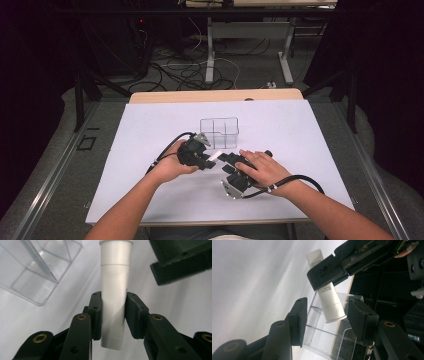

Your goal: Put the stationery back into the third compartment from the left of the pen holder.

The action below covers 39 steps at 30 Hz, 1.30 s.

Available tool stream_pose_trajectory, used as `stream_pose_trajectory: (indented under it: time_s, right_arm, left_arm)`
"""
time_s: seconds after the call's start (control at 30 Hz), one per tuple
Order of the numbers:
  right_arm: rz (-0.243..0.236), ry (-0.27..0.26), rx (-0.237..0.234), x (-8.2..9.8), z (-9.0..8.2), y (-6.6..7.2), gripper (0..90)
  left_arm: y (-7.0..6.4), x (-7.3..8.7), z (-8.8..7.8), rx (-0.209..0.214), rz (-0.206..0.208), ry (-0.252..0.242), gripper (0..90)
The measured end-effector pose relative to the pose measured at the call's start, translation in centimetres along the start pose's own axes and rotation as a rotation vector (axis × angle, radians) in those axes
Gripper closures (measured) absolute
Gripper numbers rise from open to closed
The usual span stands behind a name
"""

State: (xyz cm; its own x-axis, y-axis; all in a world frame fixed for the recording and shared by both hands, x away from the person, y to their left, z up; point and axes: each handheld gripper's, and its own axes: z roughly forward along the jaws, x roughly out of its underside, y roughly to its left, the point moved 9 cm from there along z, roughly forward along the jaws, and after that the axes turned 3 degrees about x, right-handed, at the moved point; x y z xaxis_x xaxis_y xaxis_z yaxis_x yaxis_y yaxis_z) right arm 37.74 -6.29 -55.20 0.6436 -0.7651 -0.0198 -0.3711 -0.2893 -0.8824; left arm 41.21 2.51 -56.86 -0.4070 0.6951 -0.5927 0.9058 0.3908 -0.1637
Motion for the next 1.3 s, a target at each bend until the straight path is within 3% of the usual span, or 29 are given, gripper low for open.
stream_pose_trajectory:
  time_s: [0.13,0.2,0.23,0.3,0.33,0.43,0.53,0.67,0.83,0.87,0.97,1.03,1.3]
  right_arm:
    - [0.045,0.011,0.016,0.2,-0.1,-0.5,47.7]
    - [0.097,0.035,-0.014,0.5,0.0,-0.3,45.9]
    - [0.135,0.051,-0.004,0.8,0.0,-0.4,44.9]
    - [0.211,0.06,-0.027,1.0,0.0,-0.2,44.5]
    - [0.227,0.057,-0.005,1.2,0.1,-0.3,42.3]
    - [0.254,0.075,-0.008,1.6,0.1,-0.3,36.7]
    - [0.338,0.086,0.008,2.1,0.2,-0.4,30.9]
    - [0.466,0.108,0.006,3.0,0.2,-0.3,24.6]
    - [0.582,0.14,0.004,4.3,0.0,-0.2,19.8]
    - [0.607,0.133,0.008,4.4,0.0,-0.2,19.3]
    - [0.685,0.144,0.021,5.1,-0.1,-0.1,16.9]
    - [0.758,0.16,0.018,5.6,-0.3,0.1,16.3]
    - [1.044,0.141,0.069,8.3,-1.1,-0.1,15.6]
  left_arm:
    - [0.6,-0.5,-0.8,-0.029,-0.035,-0.046,68.7]
    - [0.8,-0.9,-1.2,-0.038,-0.063,-0.09,68.7]
    - [1.0,-1.1,-1.3,-0.045,-0.075,-0.121,68.7]
    - [1.3,-1.3,-1.7,-0.055,-0.092,-0.146,68.7]
    - [1.4,-1.4,-1.8,-0.062,-0.095,-0.155,68.8]
    - [1.6,-1.6,-2.3,-0.065,-0.101,-0.179,68.7]
    - [1.8,-2.3,-2.5,-0.082,-0.113,-0.247,68.7]
    - [2.1,-2.9,-3.0,-0.093,-0.112,-0.295,68.7]
    - [2.6,-3.9,-3.5,-0.115,-0.113,-0.359,68.7]
    - [2.6,-4.1,-3.6,-0.113,-0.129,-0.376,68.7]
    - [3.1,-4.7,-4.0,-0.137,-0.113,-0.41,68.7]
    - [3.2,-5.3,-4.2,-0.151,-0.119,-0.445,68.8]
    - [3.8,-7.4,-4.8,-0.192,-0.138,-0.548,68.7]
